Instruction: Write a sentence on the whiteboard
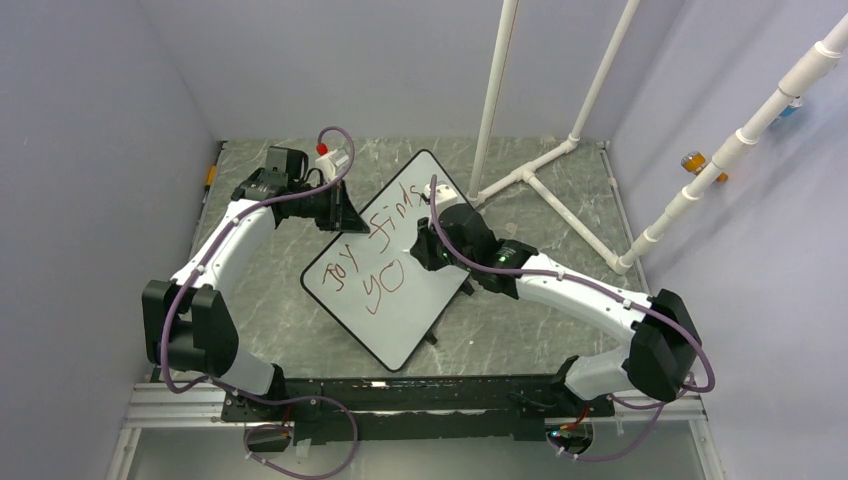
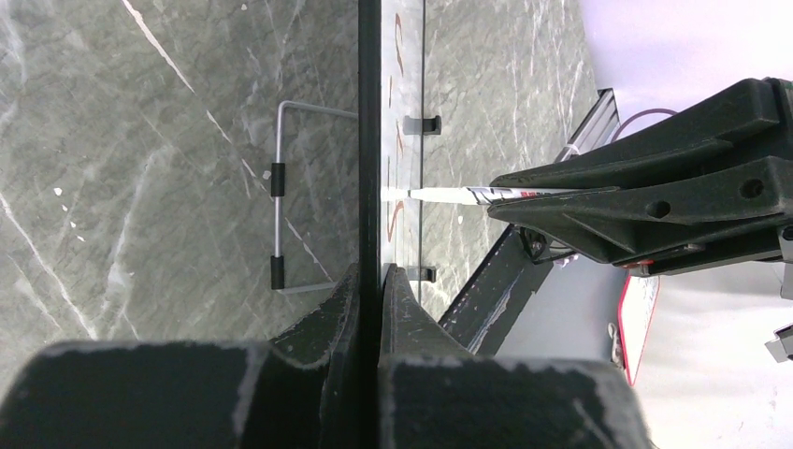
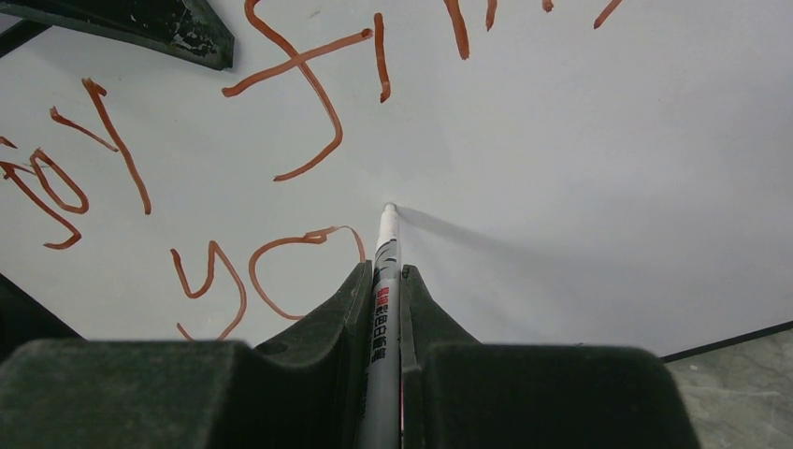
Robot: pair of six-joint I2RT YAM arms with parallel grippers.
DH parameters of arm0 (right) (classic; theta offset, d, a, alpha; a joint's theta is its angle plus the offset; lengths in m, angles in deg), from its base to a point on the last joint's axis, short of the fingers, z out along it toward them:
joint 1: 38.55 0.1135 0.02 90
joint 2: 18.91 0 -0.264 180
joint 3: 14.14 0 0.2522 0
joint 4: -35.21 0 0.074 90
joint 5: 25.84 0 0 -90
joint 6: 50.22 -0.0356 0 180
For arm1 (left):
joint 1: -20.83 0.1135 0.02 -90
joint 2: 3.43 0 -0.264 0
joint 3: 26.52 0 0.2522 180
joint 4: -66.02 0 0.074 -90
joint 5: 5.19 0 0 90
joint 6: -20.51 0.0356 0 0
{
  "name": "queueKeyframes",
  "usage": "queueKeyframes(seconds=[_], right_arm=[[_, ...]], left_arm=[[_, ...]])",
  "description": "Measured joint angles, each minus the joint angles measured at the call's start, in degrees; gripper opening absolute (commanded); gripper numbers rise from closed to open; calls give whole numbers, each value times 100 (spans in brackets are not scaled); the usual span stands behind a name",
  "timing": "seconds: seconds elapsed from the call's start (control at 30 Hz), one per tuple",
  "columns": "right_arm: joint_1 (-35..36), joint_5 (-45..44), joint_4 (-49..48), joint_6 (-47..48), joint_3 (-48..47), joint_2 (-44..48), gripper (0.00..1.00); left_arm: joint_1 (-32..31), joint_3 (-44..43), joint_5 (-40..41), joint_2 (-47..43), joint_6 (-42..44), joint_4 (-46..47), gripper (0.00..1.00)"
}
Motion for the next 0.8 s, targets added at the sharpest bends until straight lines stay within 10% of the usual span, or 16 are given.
queueKeyframes(seconds=[0.8], right_arm=[[-133, -238, 321, -13, -90, -66, 0]], left_arm=[[2, 0, 13, 0, -2, 4, 0]])
